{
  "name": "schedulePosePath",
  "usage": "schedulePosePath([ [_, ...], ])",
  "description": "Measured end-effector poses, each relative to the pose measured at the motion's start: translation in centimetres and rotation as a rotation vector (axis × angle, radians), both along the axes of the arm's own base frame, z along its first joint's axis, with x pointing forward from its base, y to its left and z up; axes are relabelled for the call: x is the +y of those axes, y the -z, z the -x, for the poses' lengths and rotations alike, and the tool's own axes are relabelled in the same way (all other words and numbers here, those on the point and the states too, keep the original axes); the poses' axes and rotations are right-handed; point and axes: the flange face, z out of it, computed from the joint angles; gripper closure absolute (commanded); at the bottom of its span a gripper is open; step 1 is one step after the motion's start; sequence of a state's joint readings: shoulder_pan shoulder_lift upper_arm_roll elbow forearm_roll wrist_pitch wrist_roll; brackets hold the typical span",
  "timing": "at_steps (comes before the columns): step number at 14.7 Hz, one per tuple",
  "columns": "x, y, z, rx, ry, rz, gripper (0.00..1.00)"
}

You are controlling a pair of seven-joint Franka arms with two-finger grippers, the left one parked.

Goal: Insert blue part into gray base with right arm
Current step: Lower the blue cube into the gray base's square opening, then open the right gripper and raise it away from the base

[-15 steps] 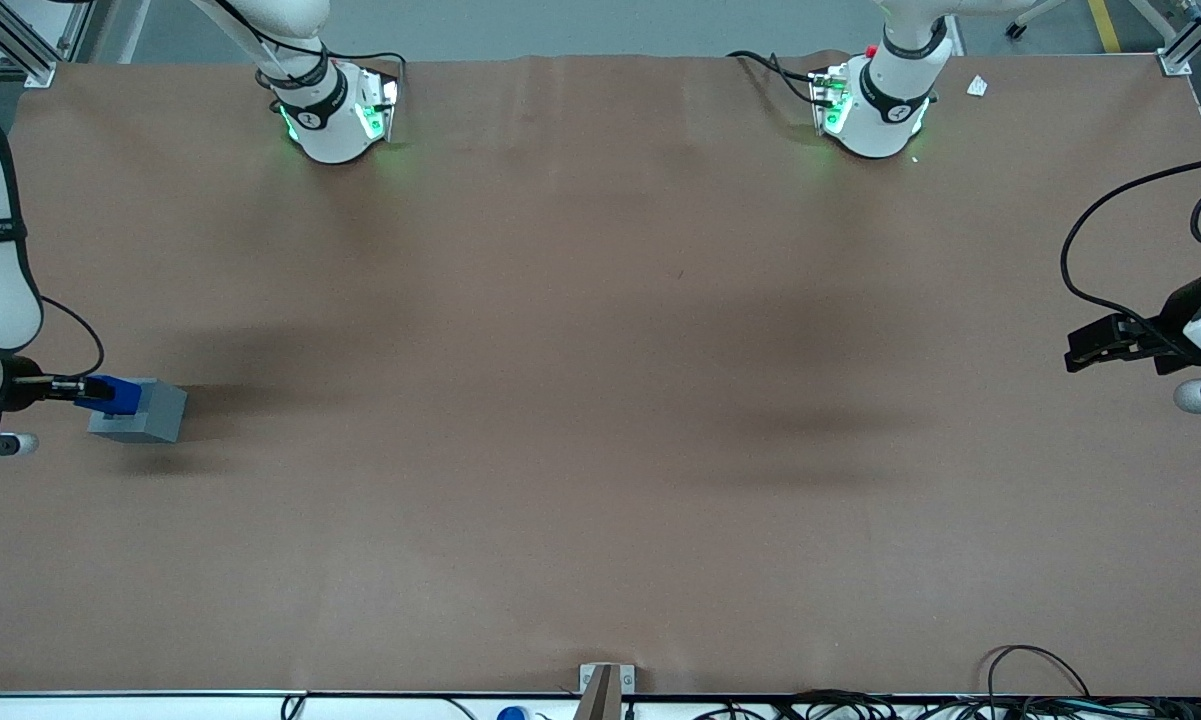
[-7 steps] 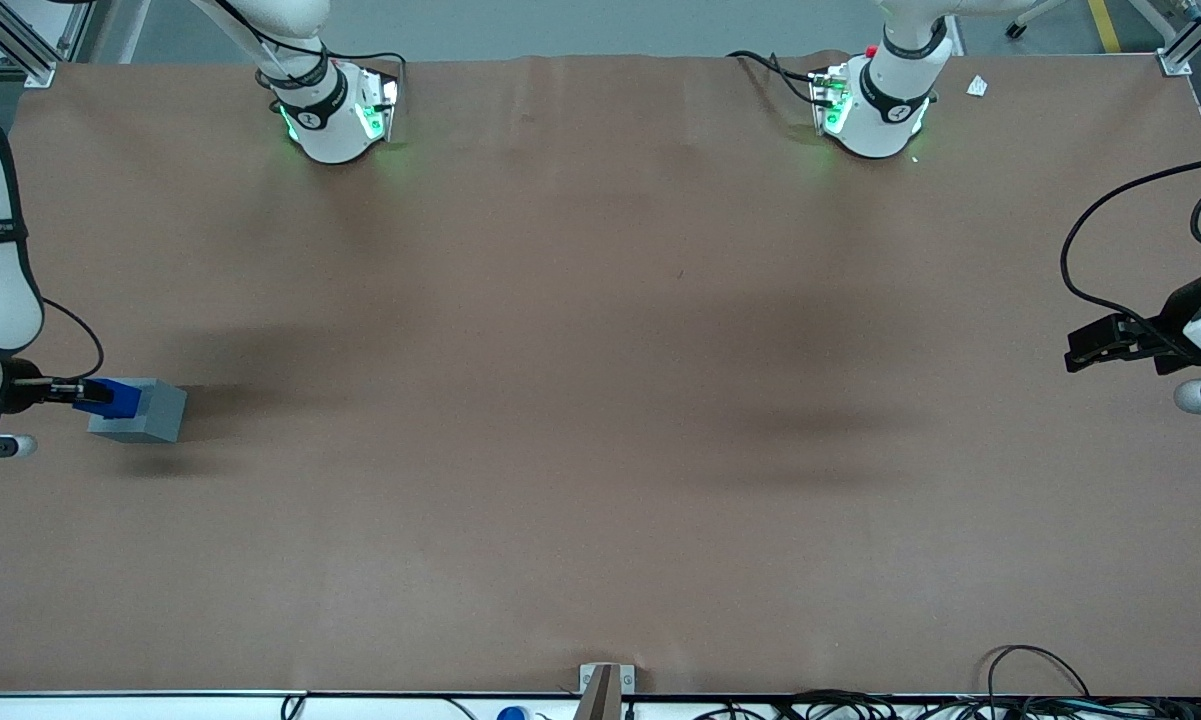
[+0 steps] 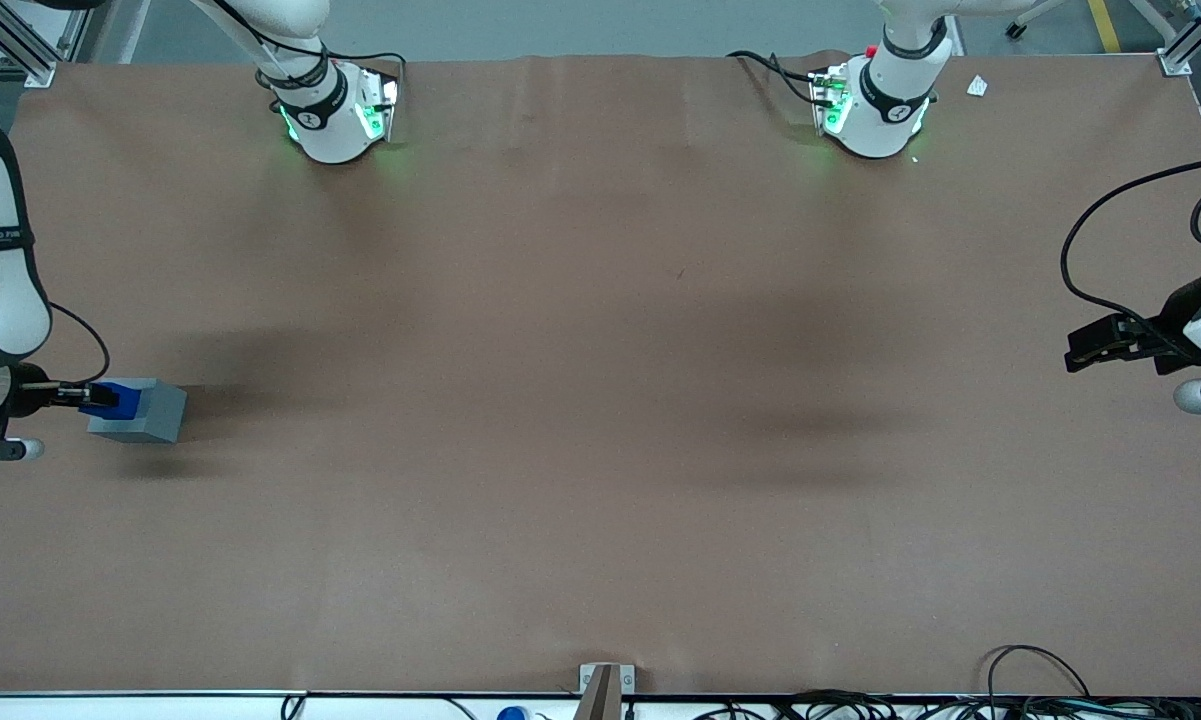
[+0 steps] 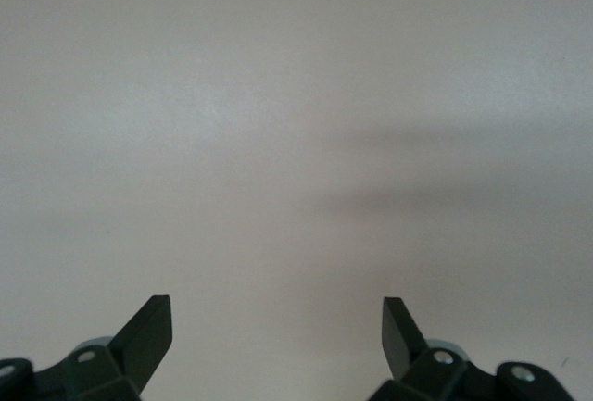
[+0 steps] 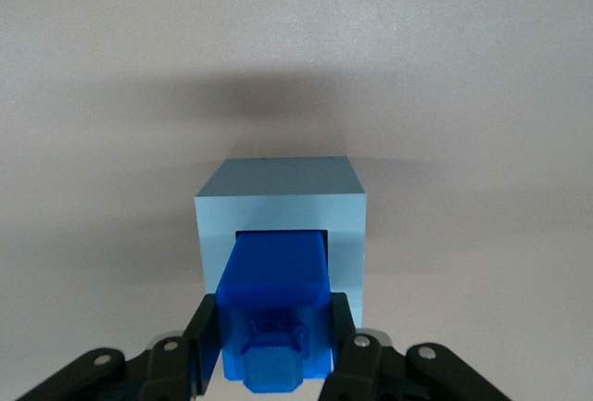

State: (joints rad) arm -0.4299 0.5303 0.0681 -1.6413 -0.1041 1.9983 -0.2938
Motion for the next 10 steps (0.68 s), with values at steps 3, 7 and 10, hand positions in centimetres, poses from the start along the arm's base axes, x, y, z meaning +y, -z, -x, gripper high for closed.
schedulePosePath([
  [3, 0.0, 0.1, 0.0, 0.002, 0.002, -0.001, 0.0],
  [7, 0.7, -0.2, -0.3, 0.005, -0.007, -0.005, 0.0],
  [10, 2.3, -3.9, -1.4, -0.012, -0.026, 0.004, 0.0],
])
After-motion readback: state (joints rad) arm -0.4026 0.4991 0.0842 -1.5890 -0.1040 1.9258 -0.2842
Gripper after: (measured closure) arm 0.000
